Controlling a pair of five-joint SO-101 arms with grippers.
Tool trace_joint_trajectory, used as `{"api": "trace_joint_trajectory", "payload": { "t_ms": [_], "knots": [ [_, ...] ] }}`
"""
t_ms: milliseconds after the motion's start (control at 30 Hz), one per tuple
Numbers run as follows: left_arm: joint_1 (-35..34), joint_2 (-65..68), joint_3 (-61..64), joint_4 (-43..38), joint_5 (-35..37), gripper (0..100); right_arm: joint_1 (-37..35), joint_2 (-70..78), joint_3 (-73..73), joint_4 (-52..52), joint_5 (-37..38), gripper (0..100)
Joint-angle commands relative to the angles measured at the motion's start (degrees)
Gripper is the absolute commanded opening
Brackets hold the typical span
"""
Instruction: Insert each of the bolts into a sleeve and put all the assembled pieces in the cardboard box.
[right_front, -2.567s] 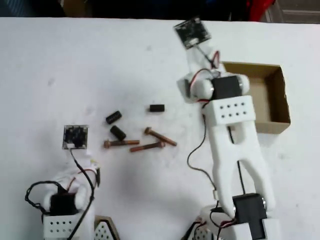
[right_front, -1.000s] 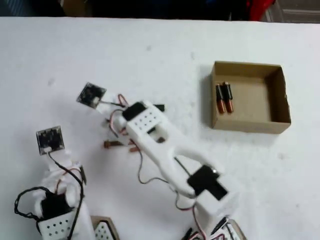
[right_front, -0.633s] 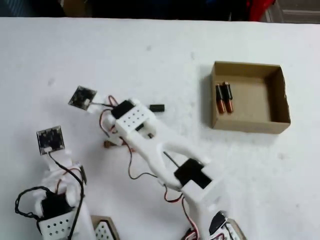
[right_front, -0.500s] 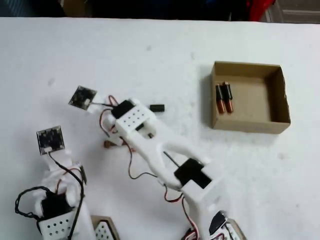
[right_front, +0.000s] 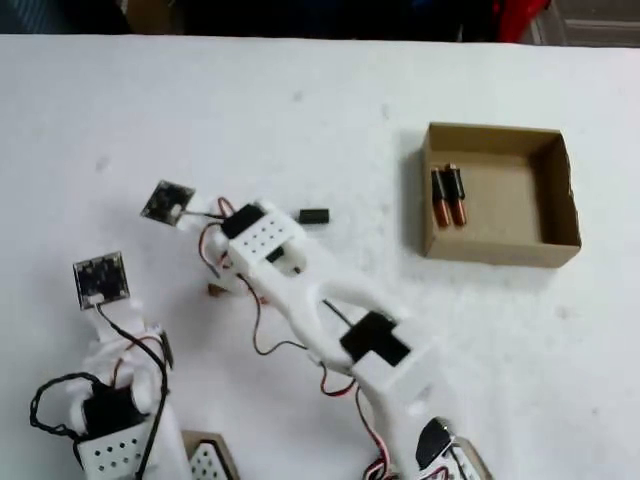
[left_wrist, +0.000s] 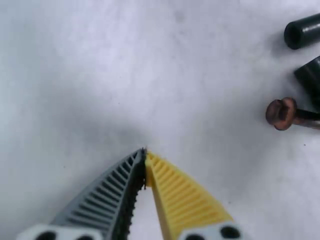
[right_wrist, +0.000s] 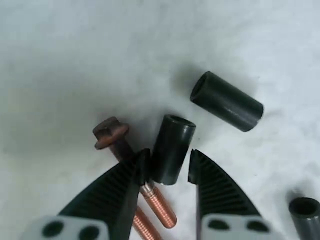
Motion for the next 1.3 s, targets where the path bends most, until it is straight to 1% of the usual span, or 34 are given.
{"api": "trace_joint_trajectory", "payload": {
  "t_ms": [0, 100, 333, 433, 500, 600, 700, 867, 1033, 1267],
  "knots": [
    [-0.13, -0.57, -0.09, 0.79, -0.09, 2, -0.31, 1.71, -6.68, 2.15, -2.29, 11.3],
    [-0.13, -0.57, -0.09, 0.79, -0.09, 2, -0.40, 4.26, -10.02, 3.74, -2.81, 11.3],
    [-0.13, -0.57, -0.09, 0.79, -0.09, 2, -0.57, 9.63, -14.15, 3.91, -2.99, 10.9],
    [-0.13, -0.57, -0.09, 0.79, -0.09, 2, -0.57, 10.86, -16.09, 6.37, -3.34, 10.7],
    [-0.13, -0.57, -0.09, 0.79, -0.09, 2, -0.48, 11.30, -17.93, 8.31, -5.71, 8.0],
    [-0.13, -0.57, -0.09, 0.79, -0.09, 2, -0.22, 12.00, -20.48, 9.45, -8.18, 1.4],
    [-0.22, -0.57, -0.09, 0.79, -0.09, 2, -0.13, 12.18, -20.92, 9.45, -8.26, 2.1],
    [-0.22, -0.57, -0.09, 0.79, -0.09, 2, 1.19, 9.63, -23.03, 12.70, -8.26, 1.6],
    [-0.22, -0.57, -0.09, 0.79, -0.18, 2, 4.44, 4.88, -25.67, 17.19, -8.18, 1.6],
    [-0.13, -0.57, -0.09, 0.79, -0.26, 2, 7.08, -6.73, -26.37, 23.16, -8.00, 1.6]
  ]
}}
